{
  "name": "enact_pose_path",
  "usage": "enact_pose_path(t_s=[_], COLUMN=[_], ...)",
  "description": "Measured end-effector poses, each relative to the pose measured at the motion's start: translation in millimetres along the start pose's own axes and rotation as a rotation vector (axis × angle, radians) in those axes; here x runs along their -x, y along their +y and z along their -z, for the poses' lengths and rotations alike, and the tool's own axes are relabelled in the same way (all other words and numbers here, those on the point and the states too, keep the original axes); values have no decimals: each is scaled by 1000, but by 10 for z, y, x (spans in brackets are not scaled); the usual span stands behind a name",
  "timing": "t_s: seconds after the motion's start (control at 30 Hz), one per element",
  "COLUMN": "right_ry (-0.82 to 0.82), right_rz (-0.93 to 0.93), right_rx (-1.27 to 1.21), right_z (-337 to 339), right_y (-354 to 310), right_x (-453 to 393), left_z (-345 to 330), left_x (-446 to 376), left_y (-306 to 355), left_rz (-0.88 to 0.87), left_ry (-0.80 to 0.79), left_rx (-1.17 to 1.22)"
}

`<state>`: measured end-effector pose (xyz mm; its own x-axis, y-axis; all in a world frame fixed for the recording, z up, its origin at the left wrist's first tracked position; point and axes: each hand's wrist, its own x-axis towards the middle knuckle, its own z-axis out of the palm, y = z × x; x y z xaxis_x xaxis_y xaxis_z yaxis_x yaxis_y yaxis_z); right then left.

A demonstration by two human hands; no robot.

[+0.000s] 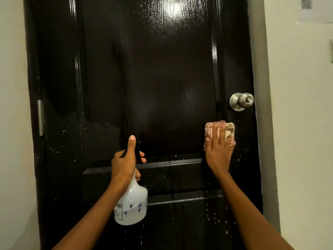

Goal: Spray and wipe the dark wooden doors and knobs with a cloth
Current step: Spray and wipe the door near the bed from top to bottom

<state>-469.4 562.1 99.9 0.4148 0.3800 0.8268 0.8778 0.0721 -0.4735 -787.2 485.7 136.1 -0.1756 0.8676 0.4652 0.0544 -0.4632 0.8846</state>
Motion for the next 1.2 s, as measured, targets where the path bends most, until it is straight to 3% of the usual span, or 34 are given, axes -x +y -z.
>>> enact_pose_path(t_s=[0.07, 0.13, 0.33, 0.43, 0.6, 1.2], right_ry=[54, 72, 14, 33, 48, -18], right_rz=[-74, -16, 559, 695, 761, 747], right_rx=[-37, -48, 47, 63, 39, -39], right_z=[-37, -142, -587, -728, -875, -1180], right_y=[-230, -564, -1502, -1731, -1970, -3125], right_x=[16, 83, 309, 416, 625, 724], left_z=[94, 272, 912, 1200, 1674, 2424], left_x=[-3, -40, -144, -193, -321, -360], left_y=[38, 73, 56, 68, 88, 27], left_rz=[-8, 14, 45, 80, 159, 80], left_ry=[34, 91, 265, 343, 379, 546], left_rx=[9, 37, 73, 96, 101, -87])
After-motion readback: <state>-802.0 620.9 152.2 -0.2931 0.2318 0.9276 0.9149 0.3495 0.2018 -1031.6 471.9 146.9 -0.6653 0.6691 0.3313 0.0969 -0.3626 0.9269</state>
